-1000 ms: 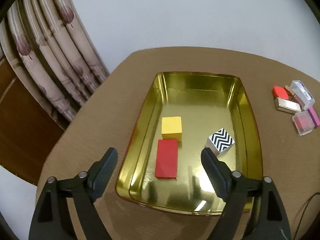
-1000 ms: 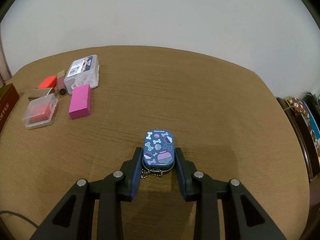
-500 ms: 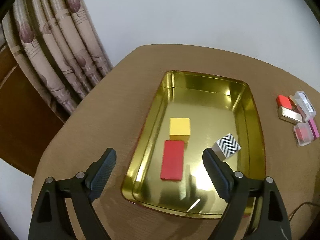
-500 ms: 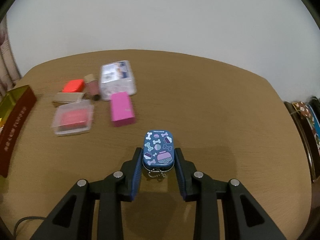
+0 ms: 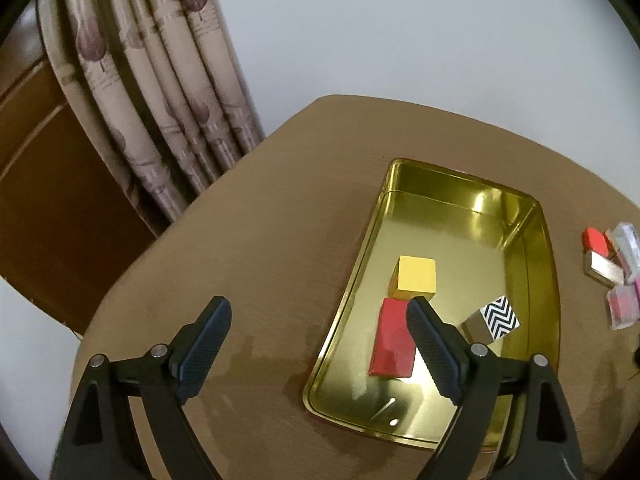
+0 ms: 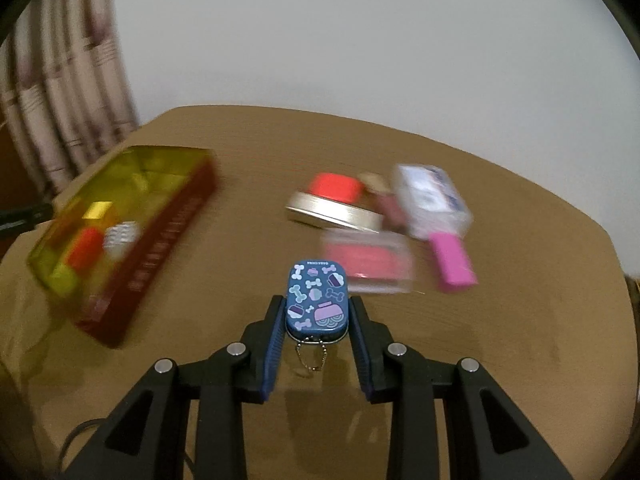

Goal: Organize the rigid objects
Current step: 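Carry the blue patterned tin over the gold tin with the right gripper, then lower the blue tin into the gold tin and open the right gripper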

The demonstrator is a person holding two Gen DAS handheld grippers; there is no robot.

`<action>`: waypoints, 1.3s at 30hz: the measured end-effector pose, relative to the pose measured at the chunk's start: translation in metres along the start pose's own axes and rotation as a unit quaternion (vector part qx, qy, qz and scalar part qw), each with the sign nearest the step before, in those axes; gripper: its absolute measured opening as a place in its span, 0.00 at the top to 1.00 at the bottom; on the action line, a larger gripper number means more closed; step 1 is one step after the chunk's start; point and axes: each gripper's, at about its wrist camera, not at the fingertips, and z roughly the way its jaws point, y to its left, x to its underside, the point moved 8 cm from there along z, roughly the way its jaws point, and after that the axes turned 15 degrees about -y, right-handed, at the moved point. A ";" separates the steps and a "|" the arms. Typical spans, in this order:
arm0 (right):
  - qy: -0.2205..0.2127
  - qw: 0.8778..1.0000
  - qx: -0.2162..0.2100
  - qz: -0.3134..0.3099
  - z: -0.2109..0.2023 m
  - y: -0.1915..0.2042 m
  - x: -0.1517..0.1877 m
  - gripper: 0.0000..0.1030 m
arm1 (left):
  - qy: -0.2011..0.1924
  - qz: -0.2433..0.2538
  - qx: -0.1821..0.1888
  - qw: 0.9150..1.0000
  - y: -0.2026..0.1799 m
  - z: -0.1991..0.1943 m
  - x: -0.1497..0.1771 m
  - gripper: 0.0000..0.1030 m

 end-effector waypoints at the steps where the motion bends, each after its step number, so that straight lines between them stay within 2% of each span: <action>1: -0.001 1.000 -0.010 -0.006 0.000 0.011 -0.003 0.70 | 0.003 -0.005 0.001 1.000 0.001 0.001 0.000 0.15; 5: -0.009 0.998 -0.055 -0.031 -0.003 0.068 -0.016 0.70 | 0.003 -0.016 -0.007 1.000 0.009 0.004 -0.002 0.15; 11: -0.017 0.993 -0.103 -0.055 0.002 0.132 -0.032 0.70 | 0.006 -0.032 -0.019 0.999 0.018 0.007 -0.002 0.15; 17: 0.000 0.989 -0.131 -0.072 0.016 0.171 -0.030 0.70 | 0.013 -0.053 -0.025 0.998 0.031 0.013 0.000 0.15; 22: 0.029 0.987 -0.140 -0.080 0.034 0.189 -0.017 0.70 | 0.013 -0.063 -0.033 0.997 0.038 0.015 0.000 0.15; 29: 0.071 0.984 -0.144 -0.076 0.059 0.196 0.000 0.70 | 0.015 -0.067 -0.032 0.997 0.041 0.018 0.000 0.15; 34: 0.078 0.983 -0.146 -0.080 0.070 0.199 -0.001 0.70 | 0.016 -0.062 -0.029 0.998 0.039 0.019 0.001 0.15; 39: 0.070 0.984 -0.129 -0.098 0.078 0.202 -0.003 0.70 | 0.015 -0.055 -0.026 0.998 0.036 0.018 0.002 0.15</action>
